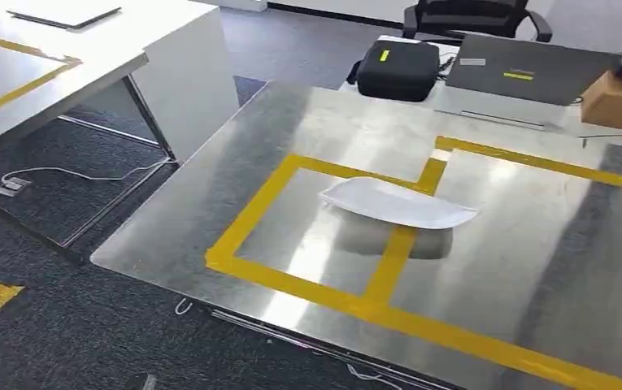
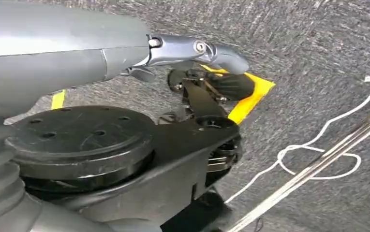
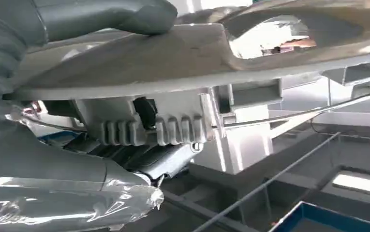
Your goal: Take the parts from the cabinet and place them on the table.
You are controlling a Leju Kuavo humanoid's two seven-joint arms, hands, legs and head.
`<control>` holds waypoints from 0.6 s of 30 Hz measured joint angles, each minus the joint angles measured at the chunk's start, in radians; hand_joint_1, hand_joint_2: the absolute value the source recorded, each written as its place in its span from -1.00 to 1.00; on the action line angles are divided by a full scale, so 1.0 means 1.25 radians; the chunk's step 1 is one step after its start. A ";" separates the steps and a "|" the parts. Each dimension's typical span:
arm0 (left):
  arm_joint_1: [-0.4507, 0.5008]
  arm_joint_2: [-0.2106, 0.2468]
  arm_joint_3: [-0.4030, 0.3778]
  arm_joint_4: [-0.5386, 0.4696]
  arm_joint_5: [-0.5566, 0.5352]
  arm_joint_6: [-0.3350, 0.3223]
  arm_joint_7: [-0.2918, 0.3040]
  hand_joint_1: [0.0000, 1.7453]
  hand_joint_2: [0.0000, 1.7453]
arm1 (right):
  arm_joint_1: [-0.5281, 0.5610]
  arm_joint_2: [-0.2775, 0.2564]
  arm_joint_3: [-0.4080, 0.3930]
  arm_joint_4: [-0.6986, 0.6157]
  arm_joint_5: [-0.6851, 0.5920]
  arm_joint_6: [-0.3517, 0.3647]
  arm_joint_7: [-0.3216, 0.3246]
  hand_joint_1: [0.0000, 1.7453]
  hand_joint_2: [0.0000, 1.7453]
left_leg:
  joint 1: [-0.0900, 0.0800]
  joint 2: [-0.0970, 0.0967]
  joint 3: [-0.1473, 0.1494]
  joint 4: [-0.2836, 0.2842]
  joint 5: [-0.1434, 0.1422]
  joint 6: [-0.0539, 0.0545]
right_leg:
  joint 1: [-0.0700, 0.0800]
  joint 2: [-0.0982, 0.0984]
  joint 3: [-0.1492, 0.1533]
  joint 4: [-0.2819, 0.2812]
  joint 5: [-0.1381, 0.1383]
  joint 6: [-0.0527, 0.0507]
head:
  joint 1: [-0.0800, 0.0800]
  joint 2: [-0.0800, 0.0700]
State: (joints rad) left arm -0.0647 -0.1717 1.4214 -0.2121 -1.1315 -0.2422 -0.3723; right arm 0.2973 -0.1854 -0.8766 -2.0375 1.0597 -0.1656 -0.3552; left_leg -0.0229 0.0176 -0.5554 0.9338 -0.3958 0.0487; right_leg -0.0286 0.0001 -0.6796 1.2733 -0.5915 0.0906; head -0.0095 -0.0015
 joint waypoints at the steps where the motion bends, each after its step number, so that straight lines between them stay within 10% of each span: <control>1: 0.000 0.000 0.000 0.000 0.000 0.000 0.001 -1.00 1.00 | 0.001 0.000 0.000 0.000 0.000 0.000 0.000 1.00 1.00 | 0.002 0.004 0.000 0.001 0.000 -0.003 | -0.001 -0.001 -0.007 0.014 0.004 0.002 | 0.001 0.000; 4: 0.000 -0.002 0.000 0.000 -0.001 0.000 0.002 -1.00 1.00 | 0.001 0.000 0.001 0.000 0.001 0.000 -0.001 1.00 1.00 | 0.014 0.019 -0.002 0.013 -0.007 -0.023 | -0.012 -0.016 0.081 -0.155 0.096 0.016 | 0.001 0.000; 5: 0.000 0.000 0.000 0.000 -0.001 0.000 0.002 -1.00 1.00 | 0.000 0.000 0.001 0.000 0.002 0.000 -0.001 1.00 1.00 | 0.010 0.023 -0.005 0.028 -0.014 -0.034 | -0.016 -0.050 0.111 -0.216 0.104 0.029 | 0.002 0.000; 7: 0.001 0.005 0.000 -0.001 -0.002 0.000 0.002 -1.00 1.00 | -0.004 -0.001 0.005 0.002 0.005 0.000 -0.001 1.00 1.00 | 0.008 0.032 -0.008 0.039 -0.027 -0.044 | -0.012 -0.037 0.103 -0.202 0.098 -0.003 | 0.002 0.000; 10: 0.000 0.005 0.000 -0.001 -0.002 0.000 0.002 -1.00 1.00 | 0.002 -0.001 0.008 0.002 0.007 0.000 0.001 1.00 1.00 | 0.011 0.051 -0.010 0.041 -0.026 -0.052 | -0.011 -0.013 0.090 -0.193 0.102 -0.023 | 0.000 0.000; 12: -0.001 0.005 0.000 -0.001 -0.003 0.000 0.002 -1.00 1.00 | 0.000 -0.001 0.009 0.002 0.007 0.000 0.002 1.00 1.00 | 0.015 0.009 -0.026 0.089 -0.075 -0.063 | -0.011 0.001 0.084 -0.194 0.109 -0.035 | -0.003 0.000; 15: 0.000 0.005 0.000 -0.001 -0.003 0.000 0.002 -1.00 1.00 | 0.000 -0.002 0.012 0.002 0.008 -0.001 0.002 1.00 1.00 | 0.014 -0.004 -0.110 0.277 -0.167 -0.062 | -0.007 0.027 0.072 -0.193 0.114 -0.043 | -0.005 0.000; 18: 0.000 0.005 0.000 -0.001 -0.004 0.000 0.002 -1.00 1.00 | 0.001 -0.002 0.017 0.002 0.009 -0.001 0.002 1.00 1.00 | 0.011 -0.012 -0.091 0.242 -0.122 -0.044 | 0.001 0.059 0.066 -0.194 0.120 -0.045 | -0.005 0.000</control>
State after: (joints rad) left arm -0.0648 -0.1656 1.4210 -0.2129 -1.1368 -0.2426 -0.3700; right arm 0.2984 -0.1873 -0.8549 -2.0344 1.0712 -0.1663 -0.3529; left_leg -0.0097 0.0024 -0.6687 1.2360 -0.5477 -0.0057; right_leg -0.0271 0.0735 -0.5973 1.0313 -0.4416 0.0349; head -0.0164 -0.0015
